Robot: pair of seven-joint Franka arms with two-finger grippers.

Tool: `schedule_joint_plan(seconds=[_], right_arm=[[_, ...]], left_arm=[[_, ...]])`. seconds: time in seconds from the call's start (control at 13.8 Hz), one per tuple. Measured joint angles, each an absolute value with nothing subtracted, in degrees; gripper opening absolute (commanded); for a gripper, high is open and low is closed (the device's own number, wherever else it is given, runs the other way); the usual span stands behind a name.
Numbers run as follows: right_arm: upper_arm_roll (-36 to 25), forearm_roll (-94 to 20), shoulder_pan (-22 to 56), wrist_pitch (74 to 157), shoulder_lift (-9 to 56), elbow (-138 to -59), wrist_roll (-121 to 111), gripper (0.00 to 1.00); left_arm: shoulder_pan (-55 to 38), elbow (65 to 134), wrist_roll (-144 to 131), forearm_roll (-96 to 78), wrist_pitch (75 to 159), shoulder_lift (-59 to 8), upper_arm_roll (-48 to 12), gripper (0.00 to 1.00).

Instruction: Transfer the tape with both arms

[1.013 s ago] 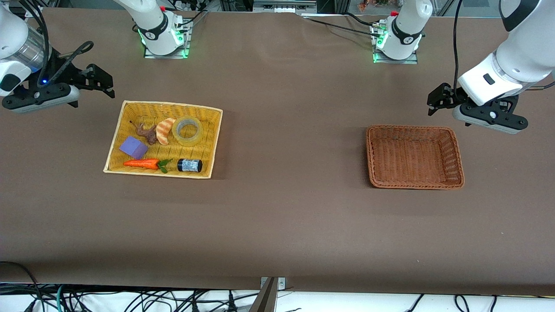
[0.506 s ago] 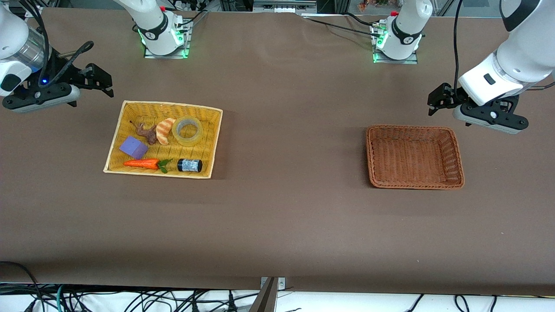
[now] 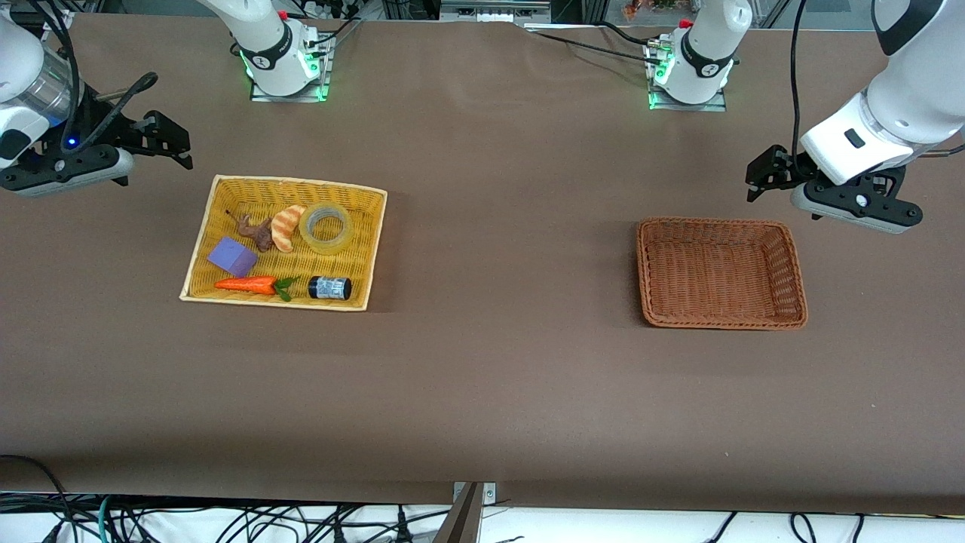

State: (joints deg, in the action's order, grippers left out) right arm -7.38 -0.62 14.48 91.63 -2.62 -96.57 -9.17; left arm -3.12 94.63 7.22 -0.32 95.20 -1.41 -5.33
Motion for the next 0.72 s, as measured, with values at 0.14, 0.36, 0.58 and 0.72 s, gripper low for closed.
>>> schedule_joint_plan(seconds=[0.14,0.36,0.58,0.72], right_arm=[[-7.4,-0.6,14.5,91.6,-2.6,-96.6,-9.2,1.00],[-7.4,-0.6,14.5,91.6,-2.6,-96.6,-9.2,1.00],[-7.4,-0.5,14.5,91.6,-2.6,-96.6,-9.2,1.00],[-7.4,-0.5,14.5,91.6,-2.6,-96.6,-9.2,1.00]], left_arm=[[-2.9,94.6,7.2,-0.3,95.2,-1.5,-5.1,1.00],[-2.0,94.6,7.2,-0.3,95.2,-2.0,-4.9,1.00],[-1.8,94.6,7.2,-0.3,95.2,-2.3,-4.9,1.00],[-1.8,94.6,7.2,-0.3,95.2,-2.3,-4.9,1.00]])
